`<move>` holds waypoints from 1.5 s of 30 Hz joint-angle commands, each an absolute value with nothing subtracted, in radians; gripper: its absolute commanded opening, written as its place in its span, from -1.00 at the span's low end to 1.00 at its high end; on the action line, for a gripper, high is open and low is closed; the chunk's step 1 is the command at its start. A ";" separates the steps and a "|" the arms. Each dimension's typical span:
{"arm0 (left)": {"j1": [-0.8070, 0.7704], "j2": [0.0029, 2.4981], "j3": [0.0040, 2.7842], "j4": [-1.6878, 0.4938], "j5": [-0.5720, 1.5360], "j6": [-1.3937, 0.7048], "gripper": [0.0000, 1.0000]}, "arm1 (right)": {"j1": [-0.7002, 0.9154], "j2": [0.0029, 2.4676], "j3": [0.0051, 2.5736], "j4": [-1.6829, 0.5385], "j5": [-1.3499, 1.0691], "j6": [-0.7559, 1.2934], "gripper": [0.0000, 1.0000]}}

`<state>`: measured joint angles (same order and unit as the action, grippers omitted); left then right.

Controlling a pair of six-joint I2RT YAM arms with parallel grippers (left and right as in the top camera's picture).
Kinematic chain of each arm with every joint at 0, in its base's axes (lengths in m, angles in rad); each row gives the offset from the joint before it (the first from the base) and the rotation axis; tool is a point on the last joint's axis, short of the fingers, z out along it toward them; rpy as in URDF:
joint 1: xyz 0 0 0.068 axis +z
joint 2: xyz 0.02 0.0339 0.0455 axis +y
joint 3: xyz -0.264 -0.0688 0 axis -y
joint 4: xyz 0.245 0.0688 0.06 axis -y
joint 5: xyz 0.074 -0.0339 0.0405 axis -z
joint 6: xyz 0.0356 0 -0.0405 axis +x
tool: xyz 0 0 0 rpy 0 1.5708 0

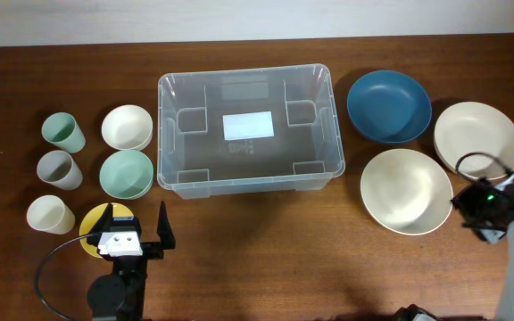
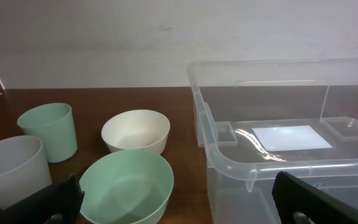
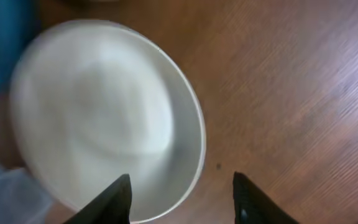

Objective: Pack container
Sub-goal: 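Close the right gripper on the cream plate's rim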

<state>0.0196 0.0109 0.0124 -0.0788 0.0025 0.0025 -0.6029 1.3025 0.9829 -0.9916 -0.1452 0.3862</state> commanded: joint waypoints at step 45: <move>0.016 0.006 0.009 -0.083 0.003 -0.004 0.99 | -0.611 1.559 0.808 -0.682 -0.304 0.358 -0.92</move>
<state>0.0196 0.0109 0.0124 -0.0788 0.0025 0.0021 -0.6048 1.5551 0.8146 -0.6724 -0.2325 0.3840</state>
